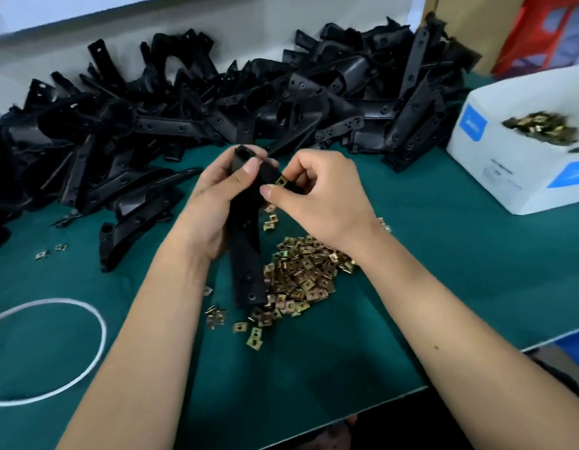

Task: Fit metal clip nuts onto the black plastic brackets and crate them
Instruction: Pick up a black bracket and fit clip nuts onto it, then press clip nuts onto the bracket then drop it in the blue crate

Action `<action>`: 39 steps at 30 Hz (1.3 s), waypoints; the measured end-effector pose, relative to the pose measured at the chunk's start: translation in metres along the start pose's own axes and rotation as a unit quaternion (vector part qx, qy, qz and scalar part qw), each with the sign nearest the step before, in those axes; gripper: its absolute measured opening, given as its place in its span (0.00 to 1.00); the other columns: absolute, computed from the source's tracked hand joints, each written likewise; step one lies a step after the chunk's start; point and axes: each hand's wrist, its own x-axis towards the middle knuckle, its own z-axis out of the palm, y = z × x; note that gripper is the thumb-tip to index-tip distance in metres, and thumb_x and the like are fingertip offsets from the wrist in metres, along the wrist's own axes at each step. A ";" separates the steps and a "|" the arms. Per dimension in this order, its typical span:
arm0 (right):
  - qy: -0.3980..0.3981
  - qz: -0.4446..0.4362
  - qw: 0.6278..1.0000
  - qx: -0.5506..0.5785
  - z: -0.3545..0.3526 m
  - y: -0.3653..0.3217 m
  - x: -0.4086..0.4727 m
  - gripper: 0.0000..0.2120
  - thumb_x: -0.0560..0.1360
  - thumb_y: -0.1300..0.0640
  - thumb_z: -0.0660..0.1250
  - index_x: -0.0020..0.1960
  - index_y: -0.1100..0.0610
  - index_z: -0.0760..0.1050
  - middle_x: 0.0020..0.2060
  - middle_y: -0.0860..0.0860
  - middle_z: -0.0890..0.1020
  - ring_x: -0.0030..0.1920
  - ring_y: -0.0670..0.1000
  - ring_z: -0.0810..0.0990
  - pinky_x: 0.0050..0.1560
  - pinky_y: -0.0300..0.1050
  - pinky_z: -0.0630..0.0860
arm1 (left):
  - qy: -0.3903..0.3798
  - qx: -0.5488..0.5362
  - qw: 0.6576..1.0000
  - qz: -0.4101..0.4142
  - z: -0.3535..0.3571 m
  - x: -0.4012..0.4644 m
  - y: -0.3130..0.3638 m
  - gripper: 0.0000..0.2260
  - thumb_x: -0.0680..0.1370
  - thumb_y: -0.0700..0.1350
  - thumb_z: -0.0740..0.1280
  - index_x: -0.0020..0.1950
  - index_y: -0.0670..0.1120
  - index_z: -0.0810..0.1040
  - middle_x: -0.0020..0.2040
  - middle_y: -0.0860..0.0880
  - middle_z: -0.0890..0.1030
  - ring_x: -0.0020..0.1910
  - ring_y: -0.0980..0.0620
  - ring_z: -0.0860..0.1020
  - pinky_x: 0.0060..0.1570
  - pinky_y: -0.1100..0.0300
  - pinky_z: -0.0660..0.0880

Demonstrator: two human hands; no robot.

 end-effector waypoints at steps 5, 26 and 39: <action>0.101 0.018 0.995 0.002 -0.086 0.011 -0.023 0.07 0.76 0.54 0.74 0.49 0.56 0.79 0.36 0.50 0.83 0.39 0.54 0.82 0.44 0.55 0.80 | -0.059 0.083 0.995 -0.006 0.110 0.033 0.001 0.06 0.84 0.42 0.65 0.57 0.41 0.79 0.48 0.45 0.81 0.47 0.52 0.81 0.47 0.59 0.81; 0.253 0.621 0.724 -0.163 -0.292 0.281 -0.384 0.15 0.81 0.48 0.67 0.58 0.59 0.81 0.52 0.59 0.85 0.54 0.61 0.83 0.54 0.52 0.78 | -0.506 0.457 0.713 -0.162 0.406 -0.104 -0.263 0.24 0.83 0.61 0.61 0.70 0.46 0.74 0.67 0.42 0.78 0.66 0.39 0.76 0.64 0.50 0.73; 0.374 0.278 0.799 -0.379 -0.285 0.152 -0.240 0.13 0.76 0.54 0.59 0.34 0.49 0.61 0.27 0.48 0.74 0.30 0.59 0.76 0.27 0.46 0.60 | -0.243 0.339 0.822 0.387 0.428 -0.064 -0.130 0.05 0.78 0.42 0.67 0.46 0.42 0.81 0.46 0.47 0.81 0.40 0.43 0.80 0.37 0.47 0.76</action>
